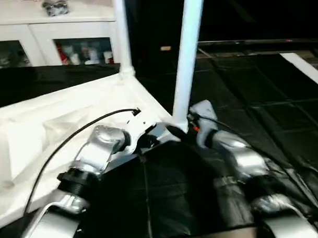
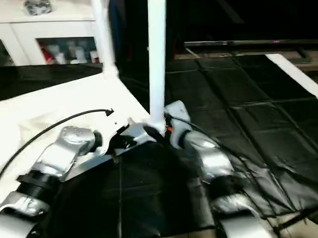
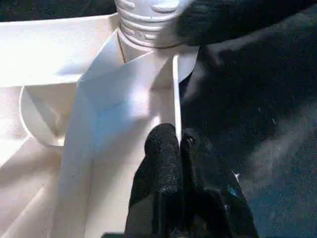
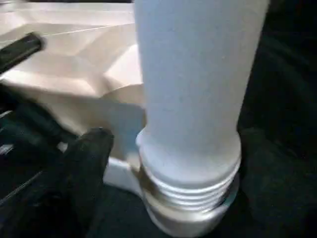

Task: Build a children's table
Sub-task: Rotate leg to tighten

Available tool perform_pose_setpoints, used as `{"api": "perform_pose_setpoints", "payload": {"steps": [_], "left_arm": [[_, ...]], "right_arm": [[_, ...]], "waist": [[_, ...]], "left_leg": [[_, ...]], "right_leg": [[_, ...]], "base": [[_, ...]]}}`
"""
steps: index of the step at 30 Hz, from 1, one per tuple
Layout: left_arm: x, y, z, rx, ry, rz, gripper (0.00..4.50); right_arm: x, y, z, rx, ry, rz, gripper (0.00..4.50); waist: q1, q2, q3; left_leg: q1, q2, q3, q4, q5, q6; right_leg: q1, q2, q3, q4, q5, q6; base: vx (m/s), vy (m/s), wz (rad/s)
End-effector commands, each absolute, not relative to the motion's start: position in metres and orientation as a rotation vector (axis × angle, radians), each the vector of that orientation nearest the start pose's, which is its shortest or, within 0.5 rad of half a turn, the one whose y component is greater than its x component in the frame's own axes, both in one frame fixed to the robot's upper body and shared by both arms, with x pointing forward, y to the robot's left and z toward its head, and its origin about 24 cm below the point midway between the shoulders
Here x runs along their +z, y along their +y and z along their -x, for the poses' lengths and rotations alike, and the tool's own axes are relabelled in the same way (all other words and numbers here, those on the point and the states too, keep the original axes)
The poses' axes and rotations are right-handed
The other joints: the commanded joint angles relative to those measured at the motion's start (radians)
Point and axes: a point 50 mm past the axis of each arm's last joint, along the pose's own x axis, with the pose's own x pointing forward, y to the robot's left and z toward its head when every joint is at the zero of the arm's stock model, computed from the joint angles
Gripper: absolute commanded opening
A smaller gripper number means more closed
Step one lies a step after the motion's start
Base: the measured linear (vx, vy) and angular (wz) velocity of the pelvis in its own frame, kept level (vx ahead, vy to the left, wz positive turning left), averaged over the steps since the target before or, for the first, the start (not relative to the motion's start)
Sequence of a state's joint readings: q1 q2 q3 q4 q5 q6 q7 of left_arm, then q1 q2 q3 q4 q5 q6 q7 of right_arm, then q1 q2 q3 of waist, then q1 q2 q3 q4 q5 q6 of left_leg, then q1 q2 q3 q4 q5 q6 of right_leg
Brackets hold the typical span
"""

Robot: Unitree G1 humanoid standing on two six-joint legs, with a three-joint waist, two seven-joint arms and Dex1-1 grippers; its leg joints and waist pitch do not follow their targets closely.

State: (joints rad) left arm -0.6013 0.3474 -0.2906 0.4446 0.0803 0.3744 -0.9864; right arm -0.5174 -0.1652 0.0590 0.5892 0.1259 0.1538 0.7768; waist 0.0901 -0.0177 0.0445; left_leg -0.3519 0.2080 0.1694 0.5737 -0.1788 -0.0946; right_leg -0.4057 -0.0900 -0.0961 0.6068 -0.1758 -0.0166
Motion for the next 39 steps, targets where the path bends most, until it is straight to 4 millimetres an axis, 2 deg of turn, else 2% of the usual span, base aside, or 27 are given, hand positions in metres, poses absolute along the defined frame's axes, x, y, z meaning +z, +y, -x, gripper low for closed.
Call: {"api": "perform_pose_setpoints", "payload": {"steps": [1,4,8,11,15,16,17,20,23,24,25,26,29,30,33,34,39], "left_arm": [[0.075,0.122,-0.322,-1.209,0.444,-0.487,0.0],[0.074,0.134,-0.315,-1.325,0.482,-0.529,0.0],[0.074,0.14,-0.313,-1.373,0.496,-0.562,0.0],[0.073,0.146,-0.308,-1.464,0.516,-0.598,0.0],[0.072,0.149,-0.303,-1.539,0.541,-0.634,0.0],[0.072,0.149,-0.303,-1.556,0.544,-0.645,0.0],[0.071,0.149,-0.302,-1.574,0.546,-0.653,0.0],[0.071,0.147,-0.301,-1.598,0.543,-0.659,0.0],[0.07,0.144,-0.3,-1.625,0.535,-0.667,0.0],[0.07,0.143,-0.3,-1.629,0.533,-0.668,0.0],[0.07,0.143,-0.299,-1.636,0.531,-0.671,0.0],[0.07,0.142,-0.299,-1.639,0.53,-0.672,0.0],[0.07,0.142,-0.3,-1.649,0.527,-0.68,0.0],[0.07,0.142,-0.3,-1.651,0.527,-0.682,0.0],[0.069,0.143,-0.3,-1.653,0.525,-0.685,0.0],[0.069,0.143,-0.3,-1.654,0.525,-0.686,0.0],[0.069,0.144,-0.301,-1.644,0.526,-0.691,0.0]], "right_arm": [[0.042,-0.118,-0.318,0.993,0.268,0.005,4.47],[0.053,-0.14,-0.314,1.085,0.246,0.022,4.47],[0.058,-0.149,-0.311,1.148,0.247,0.05,4.47],[0.062,-0.155,-0.303,1.282,0.281,0.109,4.47],[0.062,-0.153,-0.298,1.395,0.312,0.18,4.47],[0.061,-0.152,-0.297,1.422,0.32,0.203,4.47],[0.06,-0.15,-0.298,1.443,0.327,0.225,4.47],[0.059,-0.146,-0.299,1.465,0.338,0.24,4.47],[0.059,-0.139,-0.301,1.493,0.343,0.232,4.47],[0.059,-0.138,-0.301,1.5,0.343,0.229,4.19],[0.059,-0.136,-0.301,1.516,0.349,0.225,4.11],[0.059,-0.135,-0.301,1.522,0.351,0.225,4.11],[0.058,-0.133,-0.301,1.547,0.358,0.229,3.95],[0.057,-0.133,-0.301,1.551,0.36,0.232,3.69],[0.057,-0.133,-0.301,1.558,0.363,0.226,3.65],[0.057,-0.132,-0.302,1.56,0.363,0.222,3.42],[0.057,-0.131,-0.302,1.563,0.358,0.213,3.06]], "waist": [[0.004,0.0,-0.062],[0.007,0.002,-0.06],[0.017,0.0,-0.057],[0.026,-0.001,-0.058],[0.031,-0.003,-0.059],[0.031,-0.003,-0.057],[0.033,-0.008,-0.057],[0.037,-0.005,-0.057],[0.041,-0.007,-0.057],[0.043,-0.006,-0.057],[0.044,-0.009,-0.058],[0.047,-0.007,-0.059],[0.047,-0.01,-0.06],[0.047,-0.009,-0.06],[0.047,-0.01,-0.06],[0.048,-0.01,-0.059],[0.047,-0.011,-0.06]], "left_leg": [[-0.004,0.018,0.002,-0.061,-0.182,0.052],[0.0,0.021,0.001,-0.063,-0.207,0.056],[0.002,0.024,0.003,-0.063,-0.212,0.05],[0.003,0.025,0.004,-0.062,-0.21,0.048],[0.0,0.025,0.005,-0.061,-0.203,0.051],[-0.001,0.025,0.005,-0.061,-0.208,0.048],[0.001,0.025,0.005,-0.061,-0.212,0.046],[0.006,0.027,0.005,-0.062,-0.222,0.036],[0.004,0.028,0.004,-0.063,-0.222,0.033],[0.004,0.028,0.004,-0.063,-0.221,0.033],[0.006,0.029,0.005,-0.063,-0.22,0.033],[0.006,0.029,0.004,-0.062,-0.214,0.032],[0.003,0.028,0.004,-0.062,-0.204,0.032],[0.003,0.028,0.004,-0.061,-0.203,0.033],[0.002,0.027,0.005,-0.061,-0.204,0.032],[0.001,0.027,0.005,-0.061,-0.202,0.032],[0.002,0.027,0.005,-0.061,-0.199,0.032]], "right_leg": [[0.061,-0.054,0.052,-0.069,-0.174,-0.196],[0.059,-0.055,0.052,-0.073,-0.211,-0.196],[0.057,-0.055,0.052,-0.071,-0.226,-0.199],[0.056,-0.056,0.052,-0.071,-0.231,-0.198],[0.057,-0.056,0.052,-0.068,-0.221,-0.201],[0.057,-0.057,0.052,-0.069,-0.238,-0.197],[0.055,-0.058,0.052,-0.072,-0.261,-0.192],[0.05,-0.059,0.053,-0.073,-0.281,-0.192],[0.052,-0.058,0.054,-0.07,-0.278,-0.193],[0.052,-0.059,0.054,-0.07,-0.276,-0.191],[0.051,-0.058,0.054,-0.069,-0.267,-0.192],[0.051,-0.058,0.055,-0.066,-0.254,-0.195],[0.054,-0.057,0.054,-0.063,-0.233,-0.199],[0.054,-0.057,0.054,-0.063,-0.231,-0.2],[0.055,-0.058,0.054,-0.064,-0.242,-0.195],[0.055,-0.058,0.054,-0.065,-0.246,-0.194],[0.054,-0.057,0.054,-0.065,-0.253,-0.186]], "base": [[0.0,0.0,0.0],[0.0,0.0,0.0],[0.0,0.0,0.0],[0.0,0.0,0.0],[0.0,0.0,0.0],[0.0,0.0,0.0],[0.0,0.0,0.0],[0.0,0.0,0.0],[0.0,0.0,0.0],[0.0,0.0,0.0],[0.0,0.0,0.0],[0.0,0.0,0.0],[0.0,0.0,0.0],[0.0,0.0,0.0],[0.0,0.0,0.0],[0.0,0.0,0.0],[0.0,0.0,0.0]]}}
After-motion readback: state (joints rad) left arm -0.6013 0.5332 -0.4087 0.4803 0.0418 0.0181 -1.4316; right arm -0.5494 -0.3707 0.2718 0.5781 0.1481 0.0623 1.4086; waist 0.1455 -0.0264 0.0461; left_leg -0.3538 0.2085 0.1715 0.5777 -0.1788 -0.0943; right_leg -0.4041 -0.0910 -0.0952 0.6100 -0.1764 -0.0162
